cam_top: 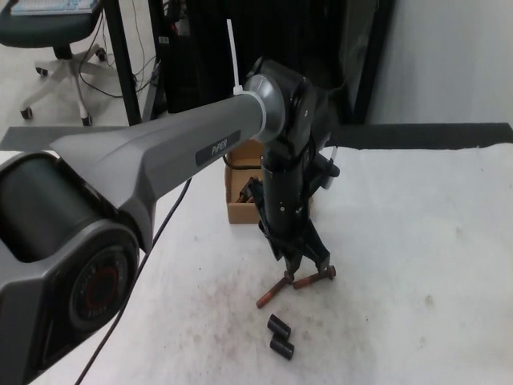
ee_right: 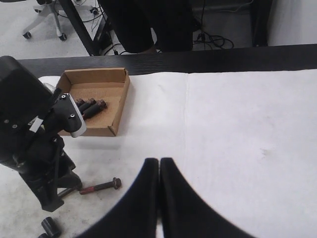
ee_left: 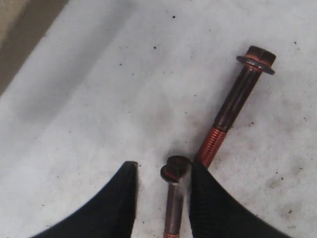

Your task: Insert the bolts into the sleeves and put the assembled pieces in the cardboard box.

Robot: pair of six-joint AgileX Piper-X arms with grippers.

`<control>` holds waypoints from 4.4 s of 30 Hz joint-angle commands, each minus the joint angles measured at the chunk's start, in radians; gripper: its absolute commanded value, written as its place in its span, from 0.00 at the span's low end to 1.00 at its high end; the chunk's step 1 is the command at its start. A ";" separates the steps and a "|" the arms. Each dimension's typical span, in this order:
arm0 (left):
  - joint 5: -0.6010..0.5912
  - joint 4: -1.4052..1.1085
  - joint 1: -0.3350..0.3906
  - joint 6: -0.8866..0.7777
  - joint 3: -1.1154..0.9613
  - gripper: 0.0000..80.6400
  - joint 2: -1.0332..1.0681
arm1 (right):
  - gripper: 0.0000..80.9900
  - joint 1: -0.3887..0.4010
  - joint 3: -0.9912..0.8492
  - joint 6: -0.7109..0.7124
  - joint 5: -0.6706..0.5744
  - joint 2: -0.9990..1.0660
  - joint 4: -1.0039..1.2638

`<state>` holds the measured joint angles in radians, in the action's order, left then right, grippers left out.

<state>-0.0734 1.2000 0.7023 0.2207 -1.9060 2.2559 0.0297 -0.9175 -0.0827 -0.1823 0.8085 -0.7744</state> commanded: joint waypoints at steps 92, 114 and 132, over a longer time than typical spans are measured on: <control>-0.164 -0.133 -0.284 -0.151 0.078 0.00 -0.720 | 0.01 0.208 -0.004 0.035 -0.251 0.217 0.172; -0.445 -1.143 -0.387 -0.512 1.549 0.00 -1.873 | 0.00 0.599 -0.008 0.153 -0.129 0.439 0.291; -0.436 -1.287 -0.387 -0.513 1.637 0.00 -1.912 | 0.34 0.671 -0.036 0.245 -0.078 0.700 0.269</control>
<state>-0.5122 -0.0672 0.3181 -0.2843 -0.2704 0.3450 0.6689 -0.9409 0.1338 -0.2594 1.4741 -0.5130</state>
